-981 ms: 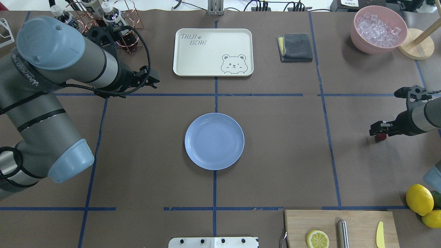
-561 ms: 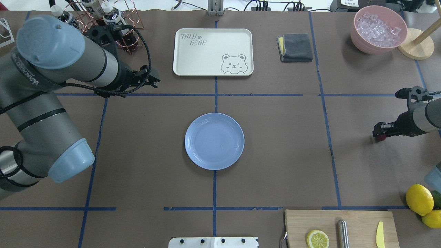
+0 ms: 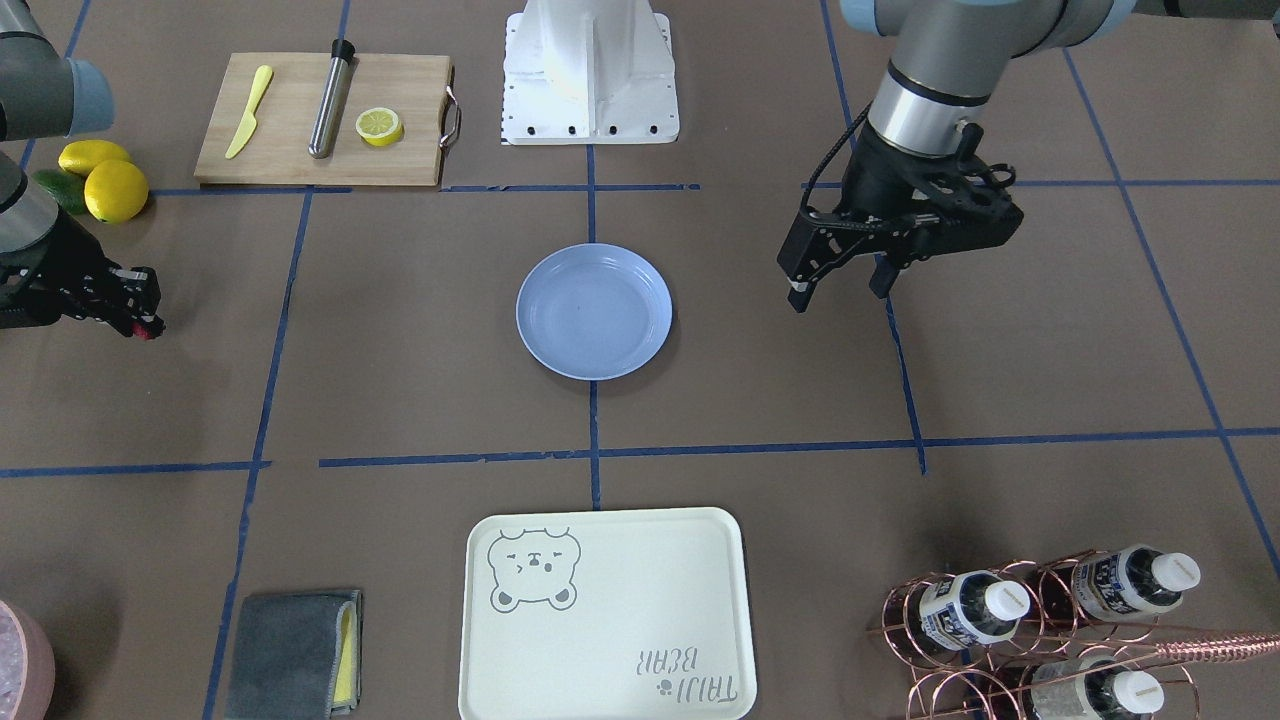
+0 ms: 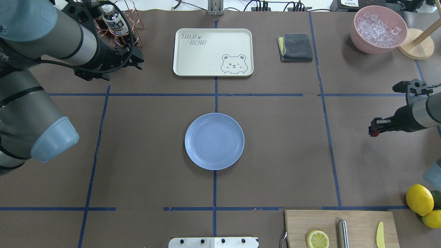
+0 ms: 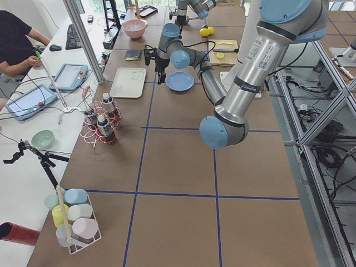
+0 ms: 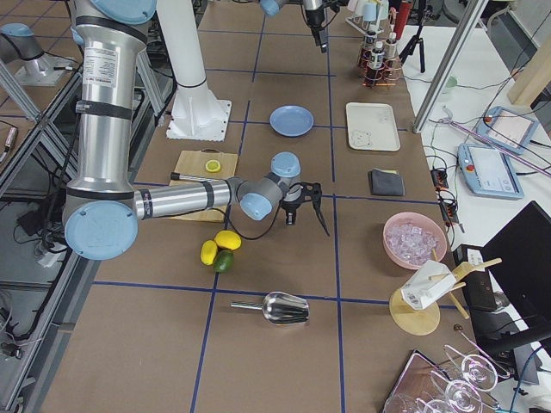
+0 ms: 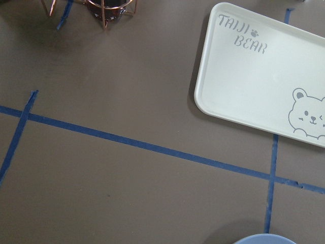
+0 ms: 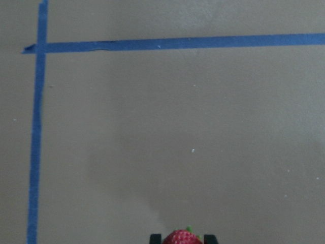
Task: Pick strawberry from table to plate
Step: 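Carry the strawberry with the right gripper over the plate while the left arm retracts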
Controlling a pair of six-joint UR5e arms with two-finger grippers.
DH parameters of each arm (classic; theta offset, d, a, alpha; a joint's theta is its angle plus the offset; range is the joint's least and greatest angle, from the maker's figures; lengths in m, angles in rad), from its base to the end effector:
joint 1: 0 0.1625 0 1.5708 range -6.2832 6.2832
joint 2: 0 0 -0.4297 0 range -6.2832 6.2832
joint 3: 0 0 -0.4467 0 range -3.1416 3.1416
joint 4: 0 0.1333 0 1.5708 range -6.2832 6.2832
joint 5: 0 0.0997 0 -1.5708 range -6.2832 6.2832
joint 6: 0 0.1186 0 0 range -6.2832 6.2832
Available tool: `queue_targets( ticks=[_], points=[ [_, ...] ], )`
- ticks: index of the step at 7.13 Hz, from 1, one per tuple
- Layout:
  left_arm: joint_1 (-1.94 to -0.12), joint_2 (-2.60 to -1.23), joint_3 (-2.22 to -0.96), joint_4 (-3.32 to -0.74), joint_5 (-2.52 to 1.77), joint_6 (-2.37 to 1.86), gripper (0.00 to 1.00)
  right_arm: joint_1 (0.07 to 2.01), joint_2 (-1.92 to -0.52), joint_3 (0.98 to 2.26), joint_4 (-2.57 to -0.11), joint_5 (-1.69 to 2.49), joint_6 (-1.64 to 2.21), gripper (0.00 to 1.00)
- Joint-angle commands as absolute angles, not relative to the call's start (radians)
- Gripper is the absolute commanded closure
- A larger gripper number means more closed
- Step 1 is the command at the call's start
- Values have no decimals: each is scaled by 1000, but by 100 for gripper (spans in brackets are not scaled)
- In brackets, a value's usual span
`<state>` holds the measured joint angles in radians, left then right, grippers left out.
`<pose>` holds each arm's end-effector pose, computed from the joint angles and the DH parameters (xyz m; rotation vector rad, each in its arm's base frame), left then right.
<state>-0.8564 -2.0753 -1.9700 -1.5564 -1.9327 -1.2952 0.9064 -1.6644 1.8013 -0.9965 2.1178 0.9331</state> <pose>0.3458 -0.5381 0.1802 0.1876 0.9282 -0.3763 -0.2790 -0.4724 0.5410 0.1082 -0.8604 0.0572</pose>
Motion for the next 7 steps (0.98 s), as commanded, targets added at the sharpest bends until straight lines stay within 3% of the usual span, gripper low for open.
queue_targets(
  ticks=[1, 4, 7],
  points=[
    [-963, -2068, -1973, -1462, -1944, -1063, 0, 908, -1500, 1919, -1259, 2129, 948, 100],
    [-1034, -1940, -1971, -1451, -1948, -739, 0, 768, -1116, 1924, -1633, 2100, 1116, 100],
    [-1156, -1763, -1959, -1562, -1951, -473, 0, 590, -933, 1818, -1655, 1945, 1273, 100]
  ],
)
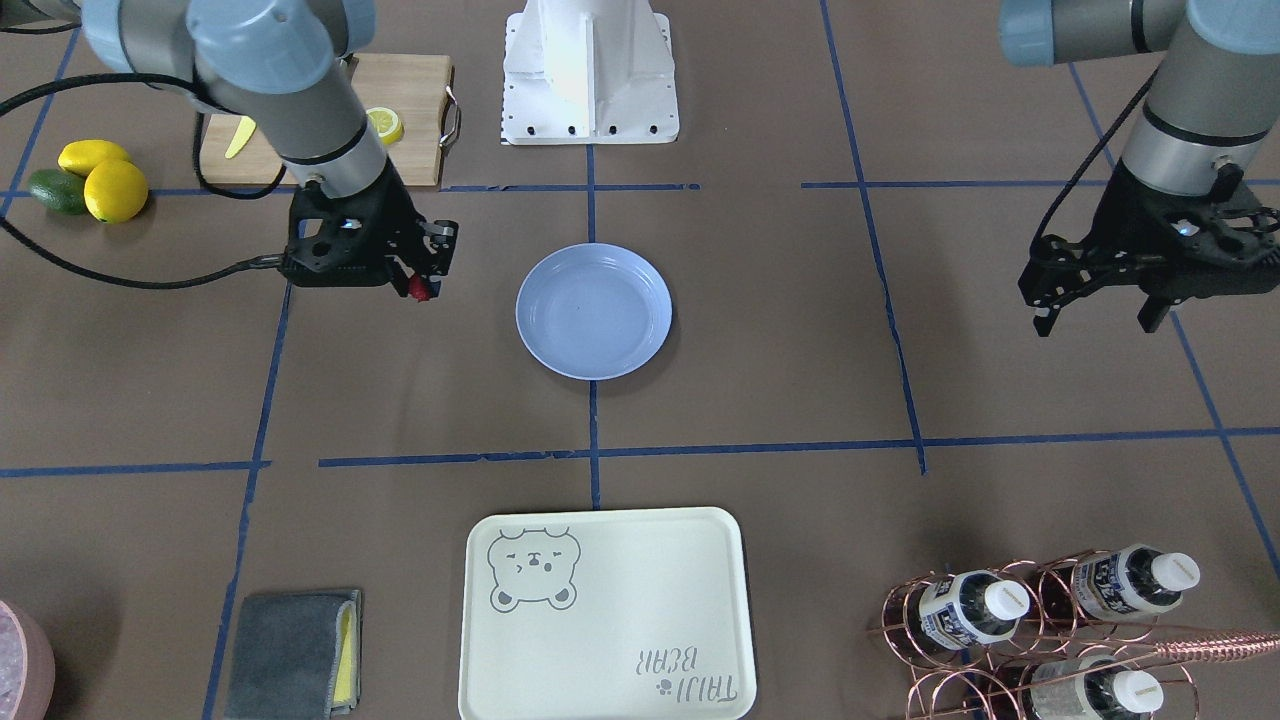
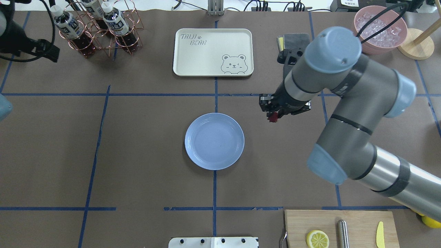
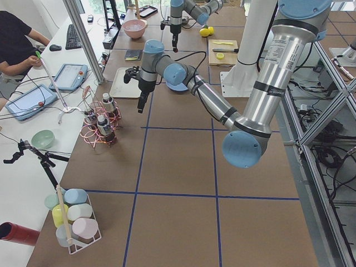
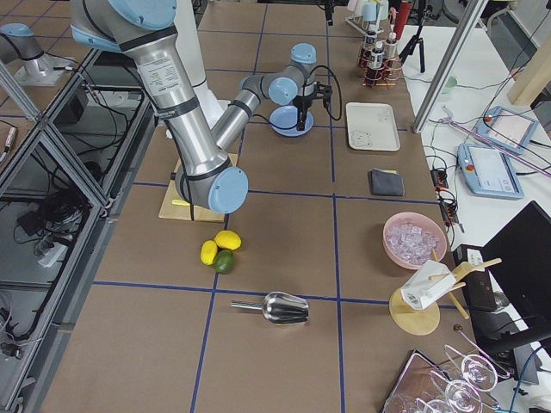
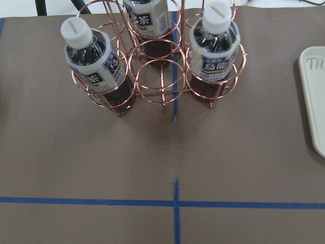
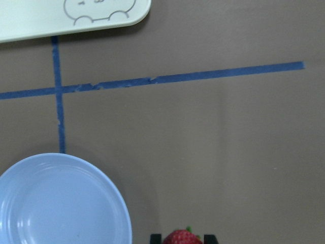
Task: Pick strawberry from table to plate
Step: 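Carry the strawberry with the right gripper over the plate while the left arm retracts, then lower the strawberry onto the plate and open the right gripper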
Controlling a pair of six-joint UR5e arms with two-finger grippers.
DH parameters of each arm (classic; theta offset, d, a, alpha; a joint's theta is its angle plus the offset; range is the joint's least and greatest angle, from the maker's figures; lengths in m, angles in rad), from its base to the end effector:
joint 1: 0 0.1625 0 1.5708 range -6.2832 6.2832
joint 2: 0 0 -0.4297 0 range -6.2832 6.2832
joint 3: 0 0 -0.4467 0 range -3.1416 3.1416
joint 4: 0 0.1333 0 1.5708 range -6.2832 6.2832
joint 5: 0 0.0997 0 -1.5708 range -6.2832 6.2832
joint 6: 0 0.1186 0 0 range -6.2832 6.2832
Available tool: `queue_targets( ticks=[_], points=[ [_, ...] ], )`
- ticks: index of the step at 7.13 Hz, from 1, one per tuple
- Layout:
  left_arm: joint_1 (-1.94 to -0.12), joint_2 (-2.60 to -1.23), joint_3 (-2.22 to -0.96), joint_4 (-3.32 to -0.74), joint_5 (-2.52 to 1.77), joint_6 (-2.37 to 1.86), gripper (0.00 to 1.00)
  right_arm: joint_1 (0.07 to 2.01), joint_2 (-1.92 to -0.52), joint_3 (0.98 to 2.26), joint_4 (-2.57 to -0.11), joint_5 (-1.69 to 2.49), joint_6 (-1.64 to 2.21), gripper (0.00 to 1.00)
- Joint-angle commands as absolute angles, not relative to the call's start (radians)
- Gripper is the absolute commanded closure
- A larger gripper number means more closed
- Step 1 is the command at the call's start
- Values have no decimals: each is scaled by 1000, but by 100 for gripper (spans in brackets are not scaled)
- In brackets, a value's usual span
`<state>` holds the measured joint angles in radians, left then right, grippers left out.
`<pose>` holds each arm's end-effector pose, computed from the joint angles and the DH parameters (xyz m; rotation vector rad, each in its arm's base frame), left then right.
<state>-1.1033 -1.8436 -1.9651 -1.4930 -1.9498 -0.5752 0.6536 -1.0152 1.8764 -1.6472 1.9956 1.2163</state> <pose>0.1954 -0.5856 0.3361 0.3214 0.6086 0.0082 -0.4763 -0.4711 0.1947 0.0206 -0.8705 0.1133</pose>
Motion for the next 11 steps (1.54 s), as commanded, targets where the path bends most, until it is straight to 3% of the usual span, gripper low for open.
queue_targets(
  ticks=[1, 4, 7, 8, 9, 10, 11],
  points=[
    [-1172, -1708, -1944, -1644, -1951, -442, 0, 562, -837, 1696, -1654, 1912, 1281, 100],
    [-1259, -1629, -1870, -1758, -1986, -274, 0, 499, -689, 1472, -1625, 1868, 1284, 100],
    [-1264, -1629, -1844, -1775, -1985, -264, 0, 466, -690, 1393, -1549, 1868, 1289, 100],
    [-1264, -1629, -1842, -1775, -1985, -264, 0, 466, -690, 1393, -1548, 1870, 1290, 94],
    [-1266, -1631, -1842, -1775, -1985, -264, 0, 466, -696, 1393, -1546, 1870, 1301, 47],
    [-1267, -1629, -1841, -1775, -1985, -264, 0, 466, -693, 1394, -1546, 1871, 1301, 14],
    [-1267, -1631, -1833, -1775, -1985, -264, 0, 466, -692, 1414, -1545, 1874, 1328, 0]
  ],
)
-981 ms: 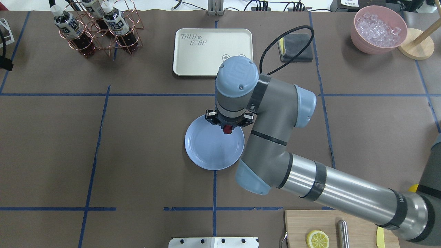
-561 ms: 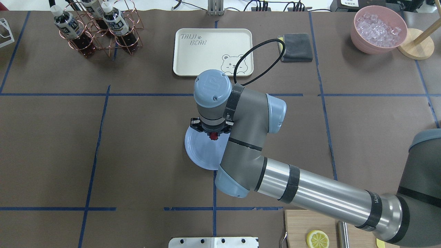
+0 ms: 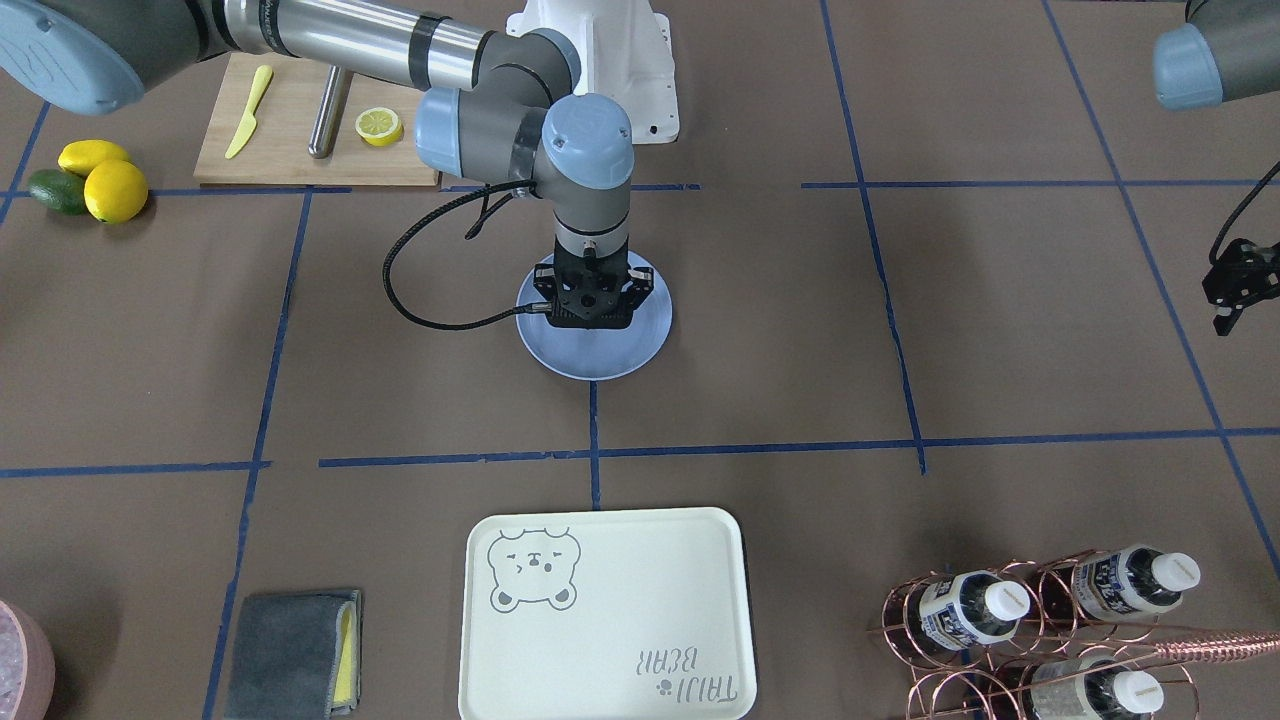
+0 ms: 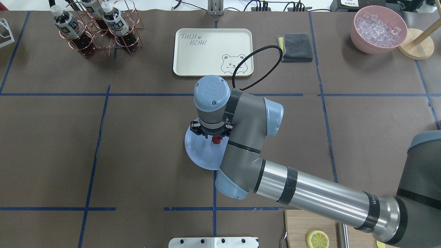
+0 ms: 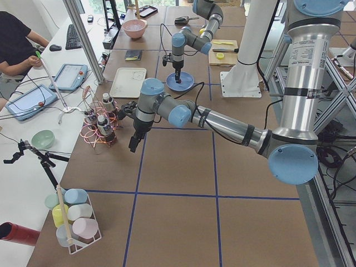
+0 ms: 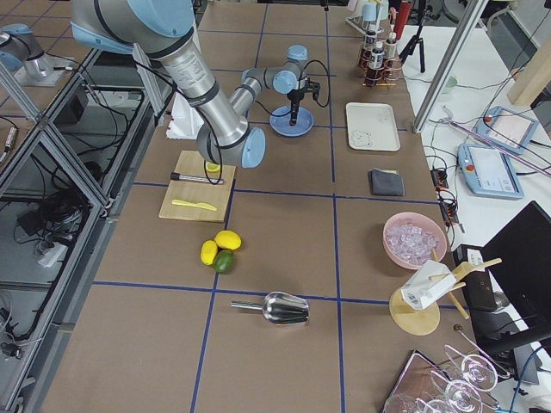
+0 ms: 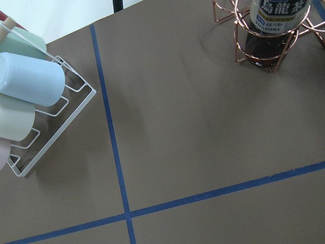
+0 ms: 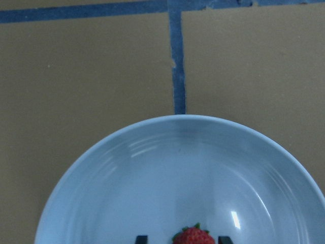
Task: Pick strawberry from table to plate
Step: 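Lower the strawberry onto the plate and open the right gripper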
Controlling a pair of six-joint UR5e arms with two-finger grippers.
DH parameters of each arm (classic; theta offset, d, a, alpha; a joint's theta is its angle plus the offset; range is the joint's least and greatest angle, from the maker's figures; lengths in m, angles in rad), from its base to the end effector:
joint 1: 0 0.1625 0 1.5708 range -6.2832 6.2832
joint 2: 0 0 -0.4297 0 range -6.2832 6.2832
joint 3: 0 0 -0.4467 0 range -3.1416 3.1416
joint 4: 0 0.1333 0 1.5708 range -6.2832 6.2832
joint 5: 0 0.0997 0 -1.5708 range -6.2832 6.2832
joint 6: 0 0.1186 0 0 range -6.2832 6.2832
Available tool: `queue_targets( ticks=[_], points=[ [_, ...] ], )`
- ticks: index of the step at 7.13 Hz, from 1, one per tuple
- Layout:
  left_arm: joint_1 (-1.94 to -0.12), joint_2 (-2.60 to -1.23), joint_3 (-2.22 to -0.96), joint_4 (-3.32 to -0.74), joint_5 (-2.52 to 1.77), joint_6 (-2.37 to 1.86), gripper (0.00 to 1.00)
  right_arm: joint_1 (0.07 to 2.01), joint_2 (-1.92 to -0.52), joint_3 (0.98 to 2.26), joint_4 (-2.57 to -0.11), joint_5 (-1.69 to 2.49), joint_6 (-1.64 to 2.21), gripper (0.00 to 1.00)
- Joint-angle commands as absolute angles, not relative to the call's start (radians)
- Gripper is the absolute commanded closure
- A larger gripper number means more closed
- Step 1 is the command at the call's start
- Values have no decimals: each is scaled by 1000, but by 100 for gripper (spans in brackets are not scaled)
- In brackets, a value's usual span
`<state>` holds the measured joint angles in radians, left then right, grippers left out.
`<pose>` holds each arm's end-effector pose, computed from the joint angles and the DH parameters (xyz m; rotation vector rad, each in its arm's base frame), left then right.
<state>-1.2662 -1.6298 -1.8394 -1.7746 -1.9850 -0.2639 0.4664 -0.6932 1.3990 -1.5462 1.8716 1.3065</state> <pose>0.0951 -0.5878 0.4908 0.3895 0.5352 0.1492 -0.6886 -0.4566 0.1652 -0.0094 -0.7794 0.0819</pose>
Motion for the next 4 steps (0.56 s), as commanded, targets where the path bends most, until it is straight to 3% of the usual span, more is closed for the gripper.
queue_targets(
  ticks=[1, 2, 4],
  points=[
    [-1269, -1629, -1824, -1776, -1986, -264, 0, 489, -696, 1480, -1558, 1881, 1333, 0],
    [-1269, -1628, -1807, -1776, -2021, -264, 0, 544, -716, 1565, -1607, 1922, 1333, 0],
    [-1284, -1603, -1769, -1781, -2118, -202, 0, 720, -942, 1843, -1649, 2018, 1207, 0]
  ],
)
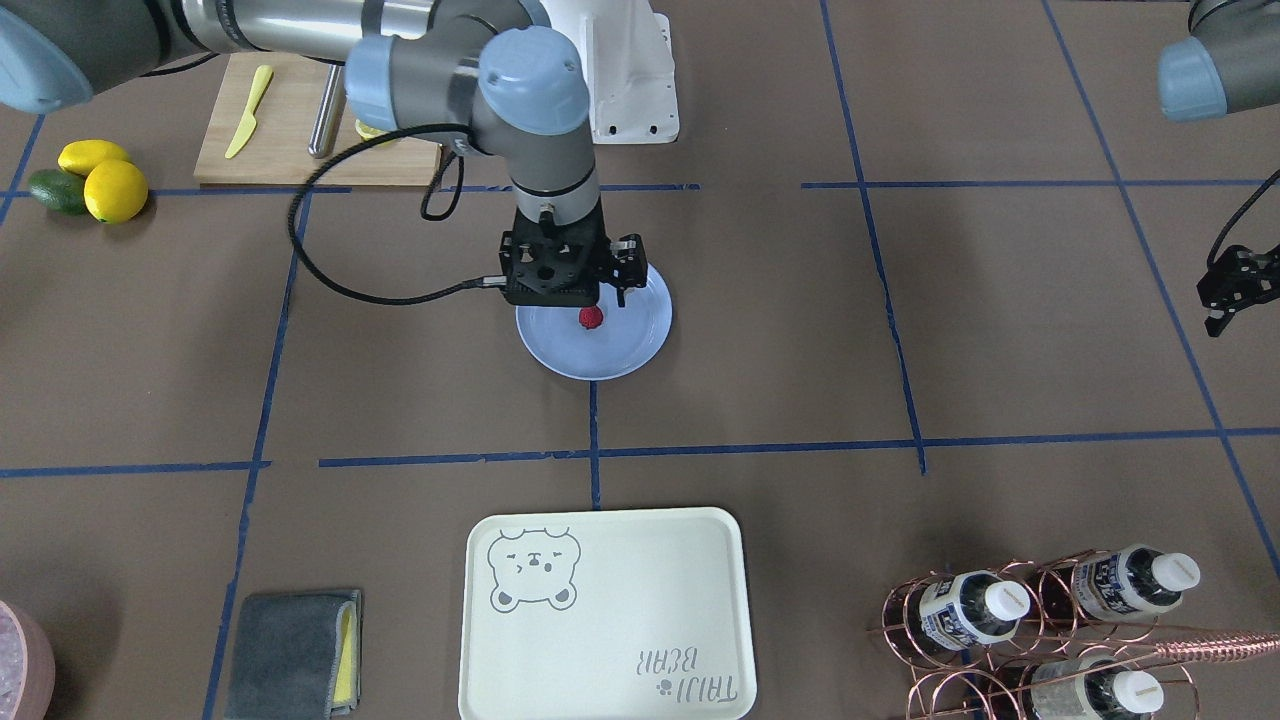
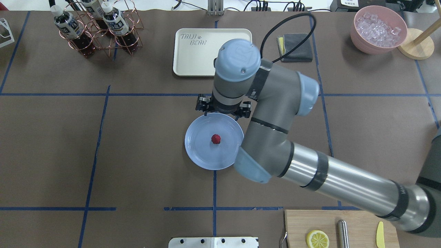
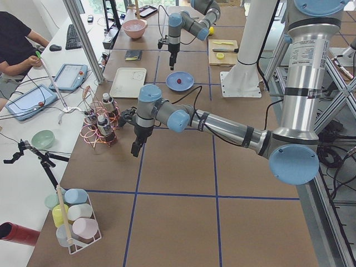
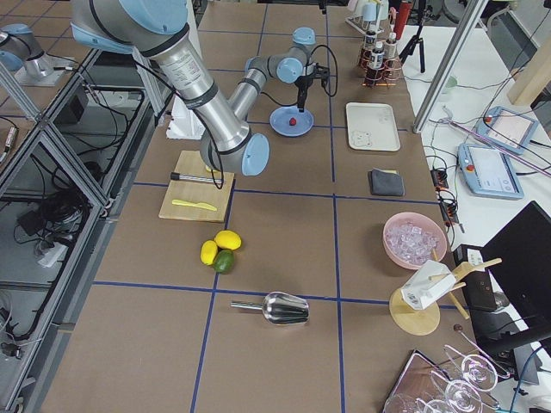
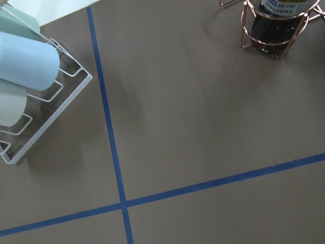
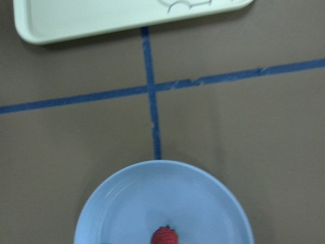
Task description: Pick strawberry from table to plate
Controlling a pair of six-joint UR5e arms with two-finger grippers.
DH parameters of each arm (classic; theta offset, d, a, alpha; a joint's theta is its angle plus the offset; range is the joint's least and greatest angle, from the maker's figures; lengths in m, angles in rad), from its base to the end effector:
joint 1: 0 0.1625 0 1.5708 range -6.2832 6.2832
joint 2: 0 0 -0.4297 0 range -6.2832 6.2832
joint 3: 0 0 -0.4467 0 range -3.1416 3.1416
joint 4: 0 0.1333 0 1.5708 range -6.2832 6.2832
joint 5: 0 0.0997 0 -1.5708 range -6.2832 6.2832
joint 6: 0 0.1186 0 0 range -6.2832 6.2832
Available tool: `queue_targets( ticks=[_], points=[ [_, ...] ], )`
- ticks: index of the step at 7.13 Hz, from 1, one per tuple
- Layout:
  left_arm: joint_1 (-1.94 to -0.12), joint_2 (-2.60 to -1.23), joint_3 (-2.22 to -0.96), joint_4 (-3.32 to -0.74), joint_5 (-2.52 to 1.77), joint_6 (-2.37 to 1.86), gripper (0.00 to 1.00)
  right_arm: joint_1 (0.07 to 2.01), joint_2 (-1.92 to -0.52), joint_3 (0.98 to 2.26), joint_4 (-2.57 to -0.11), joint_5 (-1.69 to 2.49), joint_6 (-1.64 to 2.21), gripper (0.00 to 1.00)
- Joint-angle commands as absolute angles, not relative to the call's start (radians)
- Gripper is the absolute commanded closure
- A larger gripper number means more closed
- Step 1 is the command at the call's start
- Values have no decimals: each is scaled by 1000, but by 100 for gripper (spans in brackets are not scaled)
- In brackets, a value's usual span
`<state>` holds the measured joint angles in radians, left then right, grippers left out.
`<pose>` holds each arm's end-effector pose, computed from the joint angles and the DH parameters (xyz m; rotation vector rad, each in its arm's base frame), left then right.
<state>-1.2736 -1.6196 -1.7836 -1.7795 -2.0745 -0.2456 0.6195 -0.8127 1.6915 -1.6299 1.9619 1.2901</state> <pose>0.0996 -0.5849 0.5236 0.3111 0.6000 0.1681 -0.5421 -0.4948 0.1325 0.0198 -0.8888 0.1560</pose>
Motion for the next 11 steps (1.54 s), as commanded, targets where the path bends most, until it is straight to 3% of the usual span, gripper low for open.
queue_targets(
  ticks=[1, 7, 9, 11],
  points=[
    [-1345, -1585, -1767, -1766, -2181, -124, 0, 839, -1057, 1900, -1649, 2104, 1019, 0],
    [-1560, -1540, -1666, -1600, -2301, 170, 0, 1363, -1549, 1850, -1646, 2330, 67, 0],
    [-1559, -1540, -1651, -1600, -2301, 169, 0, 1496, -1645, 1751, -1638, 2403, -170, 0],
    [-1559, -1539, -1644, -1601, -2301, 169, 0, 1591, -1651, 1660, -1637, 2398, -287, 0]
  ],
)
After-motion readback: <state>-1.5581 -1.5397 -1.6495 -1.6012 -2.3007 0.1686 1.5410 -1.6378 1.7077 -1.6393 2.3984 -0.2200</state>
